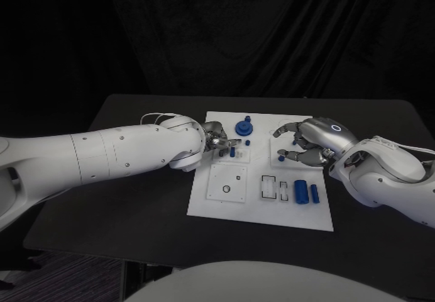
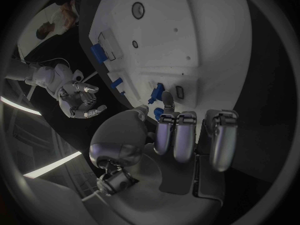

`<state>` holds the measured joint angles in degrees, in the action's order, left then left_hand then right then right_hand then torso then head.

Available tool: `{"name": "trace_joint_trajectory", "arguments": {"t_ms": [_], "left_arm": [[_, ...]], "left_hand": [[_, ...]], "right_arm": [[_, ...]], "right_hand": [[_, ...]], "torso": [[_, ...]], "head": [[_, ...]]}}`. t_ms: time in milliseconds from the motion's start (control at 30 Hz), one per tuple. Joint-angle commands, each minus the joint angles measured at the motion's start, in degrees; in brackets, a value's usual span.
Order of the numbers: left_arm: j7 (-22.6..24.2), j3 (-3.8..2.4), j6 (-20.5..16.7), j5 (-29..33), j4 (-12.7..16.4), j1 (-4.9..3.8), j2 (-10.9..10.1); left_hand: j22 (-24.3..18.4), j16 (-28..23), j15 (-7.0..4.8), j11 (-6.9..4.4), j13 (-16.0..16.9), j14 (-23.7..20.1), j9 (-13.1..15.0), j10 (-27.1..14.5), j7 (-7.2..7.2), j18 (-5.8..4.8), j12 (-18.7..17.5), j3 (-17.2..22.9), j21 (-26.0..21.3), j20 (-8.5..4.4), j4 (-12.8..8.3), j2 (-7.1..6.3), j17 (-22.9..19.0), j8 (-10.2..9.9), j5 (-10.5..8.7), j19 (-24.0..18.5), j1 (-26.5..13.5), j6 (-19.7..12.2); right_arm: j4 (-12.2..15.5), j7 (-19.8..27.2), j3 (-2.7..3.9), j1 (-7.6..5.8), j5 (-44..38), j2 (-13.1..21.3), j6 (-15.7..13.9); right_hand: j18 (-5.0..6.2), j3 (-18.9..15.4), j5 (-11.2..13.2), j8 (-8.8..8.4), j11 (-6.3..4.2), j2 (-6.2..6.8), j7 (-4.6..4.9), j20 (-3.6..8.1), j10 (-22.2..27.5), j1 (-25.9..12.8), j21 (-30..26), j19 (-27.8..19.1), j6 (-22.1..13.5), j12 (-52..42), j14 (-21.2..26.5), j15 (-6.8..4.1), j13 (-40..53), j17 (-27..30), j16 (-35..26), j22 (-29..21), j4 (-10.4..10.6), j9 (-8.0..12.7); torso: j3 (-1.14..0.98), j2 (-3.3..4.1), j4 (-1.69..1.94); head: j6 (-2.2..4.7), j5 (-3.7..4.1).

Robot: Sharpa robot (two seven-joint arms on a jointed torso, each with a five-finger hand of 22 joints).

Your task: Assemble the parts on the task board

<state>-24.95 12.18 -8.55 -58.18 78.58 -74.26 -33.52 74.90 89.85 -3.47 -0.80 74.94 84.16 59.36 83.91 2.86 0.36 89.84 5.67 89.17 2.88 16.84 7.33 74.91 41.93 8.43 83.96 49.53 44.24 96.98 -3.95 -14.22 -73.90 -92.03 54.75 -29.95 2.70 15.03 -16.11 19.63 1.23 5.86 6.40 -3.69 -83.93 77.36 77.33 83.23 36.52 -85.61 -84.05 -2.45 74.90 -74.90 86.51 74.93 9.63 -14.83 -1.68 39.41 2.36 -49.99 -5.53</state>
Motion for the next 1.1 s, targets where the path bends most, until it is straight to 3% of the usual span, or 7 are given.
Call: {"name": "trace_joint_trajectory", "arguments": {"t_ms": [33, 567, 667, 767, 933, 967, 1100], "left_arm": [[2.71, -0.04, -1.3, -0.08, 0.23, 0.1, -0.22], [21.0, -0.05, -7.19, -4.21, 2.81, -1.9, -5.45], [27.8, -0.05, -9.03, -11.11, 1.89, -2.49, -6.38], [33.44, -0.05, -11.17, -16.02, 0.55, -2.89, -6.82], [39.36, -0.05, -12.01, -19.44, -3.25, -3.2, -6.11], [40.39, -0.05, -11.69, -19.36, -4.42, -3.23, -5.77], [43.84, -0.04, -11.3, -17.97, -8.65, -3.27, -4.53]], "left_hand": [[14.76, 0.15, -0.44, -0.42, 15.06, 5.84, 0.3, 6.09, -0.36, -0.1, 0.16, -0.46, -0.21, -0.38, 0.03, 0.22, 15.09, 0.22, 0.57, 5.54, -0.58, 0.05], [14.98, 0.15, 0.47, 0.62, 15.06, 5.84, -2.41, 6.09, 0.87, -0.27, 0.16, 3.98, 0.48, 0.39, -6.18, -4.08, 15.09, -9.68, 15.39, 5.86, 22.65, -3.34], [14.74, 0.15, 1.09, 1.13, 14.97, 5.84, -4.49, 5.94, 1.31, -0.09, 0.0, 7.91, -0.25, 0.93, -7.8, -5.78, 15.09, -12.27, 12.08, 5.42, 27.25, -1.76], [14.5, 0.15, 1.04, 0.92, 14.19, 5.84, -6.57, 4.66, 1.08, 0.09, -1.4, 18.02, -0.93, 1.21, -8.07, -8.8, 15.09, -14.85, -3.55, 4.91, 28.12, 0.69], [13.58, 0.15, 1.82, 1.39, 12.32, 5.84, -6.98, 1.47, 1.94, 0.77, -4.87, 18.61, -3.61, 1.65, -0.7, -12.91, 15.09, -17.01, 4.49, 2.86, 23.25, 0.65], [12.55, 0.15, 2.47, 2.7, 10.43, 5.84, -7.89, -2.16, 3.28, 1.51, -8.55, 15.65, -6.73, 1.96, 0.54, -11.61, 15.09, -18.91, -1.35, 0.37, 17.06, -0.35], [11.79, 0.15, 3.99, 3.52, 9.71, 5.84, -9.68, -5.01, 3.85, 1.98, -10.45, 8.94, -9.16, 3.24, -0.15, -7.64, 15.09, -22.76, -2.24, -2.3, 6.64, -0.19]], "right_arm": [[0.11, -1.12, 0.03, 0.08, -0.14, 0.12, 0.23], [-0.02, -0.61, 0.03, 0.07, -0.14, 0.8, -1.49], [-0.4, -0.32, 0.03, 0.07, -0.13, 0.72, -2.0], [-0.74, 0.07, 0.03, 0.08, 0.22, 0.62, -2.46], [-1.43, 0.59, 0.03, 0.18, 0.62, 0.38, -2.93], [-1.59, 0.68, 0.03, 0.22, 0.67, 0.34, -3.0], [-2.02, 0.96, 0.03, 0.32, 0.76, 0.24, -3.3]], "right_hand": [[0.54, 0.35, -0.21, 0.14, -0.4, 0.16, 0.07, -0.02, -0.73, 0.46, -0.39, -0.49, 0.39, 0.31, -4.29, -0.25, 8.71, -10.6, -0.17, 10.6, -0.13, 0.08], [0.53, 0.38, -0.18, 0.14, -0.38, 0.12, 0.1, -0.02, -0.76, 0.38, -0.38, -0.46, 0.47, 0.29, -4.32, -0.26, 8.73, -10.67, -0.11, 10.61, -0.08, 0.17], [0.51, 0.36, -0.17, 0.14, -0.38, 0.12, 0.1, -0.02, -0.81, 0.31, -0.3, -0.41, 0.5, 0.25, -4.32, -0.26, 8.77, -10.69, -0.1, 10.64, -0.03, 0.19], [0.48, 0.34, -0.15, 0.14, -0.38, 0.12, 0.1, -0.02, -0.89, 0.22, -0.17, -0.33, 0.53, 0.19, -4.37, -0.25, 8.86, -10.81, 0.01, 10.69, 0.02, 0.22], [0.46, 0.35, -0.15, 0.15, -0.38, 0.12, 0.1, -0.01, -0.97, 0.21, -0.11, -0.29, 0.55, 0.11, -4.41, -0.25, 8.96, -10.92, 0.09, 10.71, 0.03, 0.23], [0.46, 0.35, -0.15, 0.15, -0.38, 0.12, 0.1, -0.01, -0.97, 0.21, -0.11, -0.29, 0.55, 0.11, -4.41, -0.25, 8.96, -10.92, 0.09, 10.71, 0.03, 0.23], [0.43, 0.36, -0.16, 0.17, -0.38, 0.09, 0.11, -0.01, -1.05, 0.21, 0.01, -0.22, 0.6, 0.05, -4.46, -0.26, 9.04, -11.05, 0.2, 10.76, 0.04, 0.24]], "torso": [[0.04, 0.02, -0.03], [-0.06, -0.14, -0.06], [-0.18, -0.26, -0.16], [-0.24, -0.33, -0.15], [-0.23, -0.43, 0.03], [-0.21, -0.49, 0.09], [-0.16, -0.64, 0.15]], "head": [[-0.01, -0.11], [-0.01, -0.35], [-0.01, -0.26], [-0.01, -0.11], [-0.01, 0.41], [-0.01, 0.54], [-0.01, 0.92]]}}
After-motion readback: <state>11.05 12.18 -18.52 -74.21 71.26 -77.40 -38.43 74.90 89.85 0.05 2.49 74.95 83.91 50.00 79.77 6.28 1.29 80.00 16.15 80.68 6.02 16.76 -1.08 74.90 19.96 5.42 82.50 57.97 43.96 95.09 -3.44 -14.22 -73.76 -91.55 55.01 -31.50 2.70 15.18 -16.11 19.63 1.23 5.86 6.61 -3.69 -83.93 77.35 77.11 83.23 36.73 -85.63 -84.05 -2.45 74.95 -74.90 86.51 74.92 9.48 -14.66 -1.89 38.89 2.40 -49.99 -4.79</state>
